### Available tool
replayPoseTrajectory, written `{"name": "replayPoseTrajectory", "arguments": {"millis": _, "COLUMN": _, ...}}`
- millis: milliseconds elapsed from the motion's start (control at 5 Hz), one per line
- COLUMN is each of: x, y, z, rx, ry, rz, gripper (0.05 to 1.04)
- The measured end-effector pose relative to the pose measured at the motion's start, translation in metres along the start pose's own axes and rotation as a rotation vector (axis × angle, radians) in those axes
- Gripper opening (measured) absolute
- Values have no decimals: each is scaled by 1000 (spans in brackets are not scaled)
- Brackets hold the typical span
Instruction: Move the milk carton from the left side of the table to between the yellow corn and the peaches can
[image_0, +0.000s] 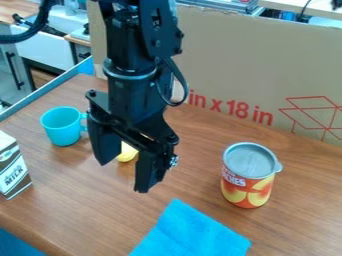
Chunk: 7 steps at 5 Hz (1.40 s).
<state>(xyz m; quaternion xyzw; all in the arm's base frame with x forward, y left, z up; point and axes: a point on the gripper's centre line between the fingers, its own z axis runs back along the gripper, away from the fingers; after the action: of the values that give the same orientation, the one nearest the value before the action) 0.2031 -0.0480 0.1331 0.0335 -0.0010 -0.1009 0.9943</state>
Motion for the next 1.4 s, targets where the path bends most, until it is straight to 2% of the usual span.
{"name": "replayPoseTrajectory", "arguments": {"millis": 200, "x": -3, "y": 0, "z": -2, "rx": 2, "ry": 18, "rz": -7, "gripper": 1000}}
{"name": "replayPoseTrajectory", "arguments": {"millis": 400, "x": -23, "y": 37, "z": 18, "rx": -9, "ry": 29, "rz": 16, "gripper": 1000}}
{"name": "replayPoseTrajectory", "arguments": {"millis": 600, "x": -52, "y": 65, "z": 39, "rx": -3, "ry": 12, "rz": -25, "gripper": 1000}}
{"name": "replayPoseTrajectory", "arguments": {"millis": 800, "x": -70, "y": 95, "z": 37, "rx": -14, "ry": 46, "rz": 8, "gripper": 1000}}
{"name": "replayPoseTrajectory", "arguments": {"millis": 1200, "x": -62, "y": 137, "z": 12, "rx": -43, "ry": 139, "rz": 8, "gripper": 1000}}
{"name": "replayPoseTrajectory", "arguments": {"millis": 1400, "x": -60, "y": 151, "z": 13, "rx": -16, "ry": 141, "rz": 0, "gripper": 1000}}
